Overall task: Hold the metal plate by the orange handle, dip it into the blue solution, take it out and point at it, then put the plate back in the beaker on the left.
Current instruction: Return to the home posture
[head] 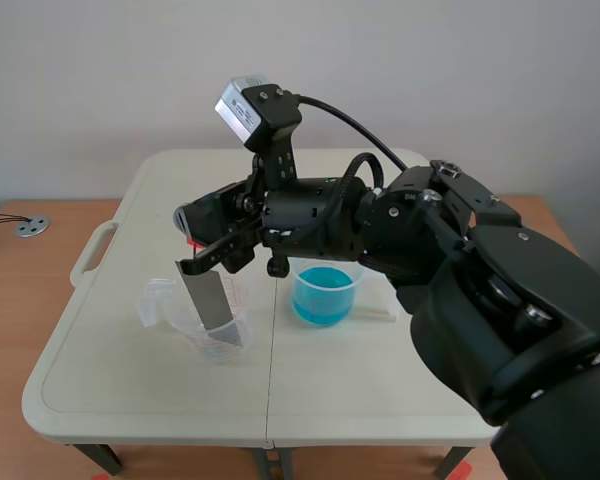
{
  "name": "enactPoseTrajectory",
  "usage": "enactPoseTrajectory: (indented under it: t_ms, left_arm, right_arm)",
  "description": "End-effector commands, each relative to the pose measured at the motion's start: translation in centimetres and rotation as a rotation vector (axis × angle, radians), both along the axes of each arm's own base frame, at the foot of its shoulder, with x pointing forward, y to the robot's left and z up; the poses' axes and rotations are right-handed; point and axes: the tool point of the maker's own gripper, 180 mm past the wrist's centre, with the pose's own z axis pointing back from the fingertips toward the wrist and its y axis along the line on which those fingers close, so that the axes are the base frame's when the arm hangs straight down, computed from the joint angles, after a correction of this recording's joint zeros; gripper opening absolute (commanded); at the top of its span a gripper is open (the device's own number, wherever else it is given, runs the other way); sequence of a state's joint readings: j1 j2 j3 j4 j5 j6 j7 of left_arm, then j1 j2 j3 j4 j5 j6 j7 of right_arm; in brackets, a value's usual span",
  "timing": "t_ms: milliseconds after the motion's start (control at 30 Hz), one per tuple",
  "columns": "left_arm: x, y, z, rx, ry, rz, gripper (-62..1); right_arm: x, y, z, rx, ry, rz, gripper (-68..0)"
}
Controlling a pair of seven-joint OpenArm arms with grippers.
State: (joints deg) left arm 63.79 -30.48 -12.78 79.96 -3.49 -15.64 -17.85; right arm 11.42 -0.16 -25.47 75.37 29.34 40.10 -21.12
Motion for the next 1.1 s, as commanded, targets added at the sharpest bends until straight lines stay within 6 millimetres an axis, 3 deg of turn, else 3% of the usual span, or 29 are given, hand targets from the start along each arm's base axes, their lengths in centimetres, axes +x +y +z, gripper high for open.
enactPoseTrajectory:
  t_ms: [0,133,200,233,267,333,367,500,667,1067]
  left_arm:
    - [0.5,-0.5,0.4,-0.016,-0.022,-0.001,-56.4]
    - [0.5,-0.5,0.4,-0.016,-0.022,-0.001,-56.4]
    - [0.5,-0.5,0.4,-0.014,-0.024,-0.008,-53.3]
    - [0.5,-0.6,0.3,-0.007,-0.025,-0.023,-46.3]
    - [0.4,-0.7,0.3,0.001,-0.028,-0.046,-34.7]
    - [0.6,-0.9,0.4,0.006,-0.045,-0.075,-5.3]
    - [0.8,-0.9,0.5,0.004,-0.053,-0.074,1.4]
    - [0.9,-1.0,0.6,-0.002,-0.062,-0.075,1.4]
    - [0.9,-1.0,0.5,0.002,-0.056,-0.074,1.4]
    - [0.8,-1.0,0.5,0.000,-0.053,-0.075,1.4]
  right_arm:
    - [1.1,-0.6,1.5,0.020,-0.041,-0.021,-48.7]
    - [2.0,-1.3,2.0,0.024,-0.051,-0.048,-28.0]
    - [2.5,-1.8,2.2,0.027,-0.055,-0.068,-23.0]
    - [2.7,-2.0,2.3,0.027,-0.058,-0.077,-22.3]
    - [3.1,-2.4,2.5,0.028,-0.061,-0.090,-21.7]
    - [4.0,-3.3,2.8,0.030,-0.067,-0.127,-21.2]
    - [4.4,-3.8,3.0,0.033,-0.072,-0.145,-21.2]
    - [5.9,-5.4,3.7,0.030,-0.088,-0.201,-20.0]
    - [6.4,-5.9,4.3,0.040,-0.101,-0.218,-19.3]
    - [6.3,-5.9,6.1,0.124,-0.102,-0.214,-1.2]
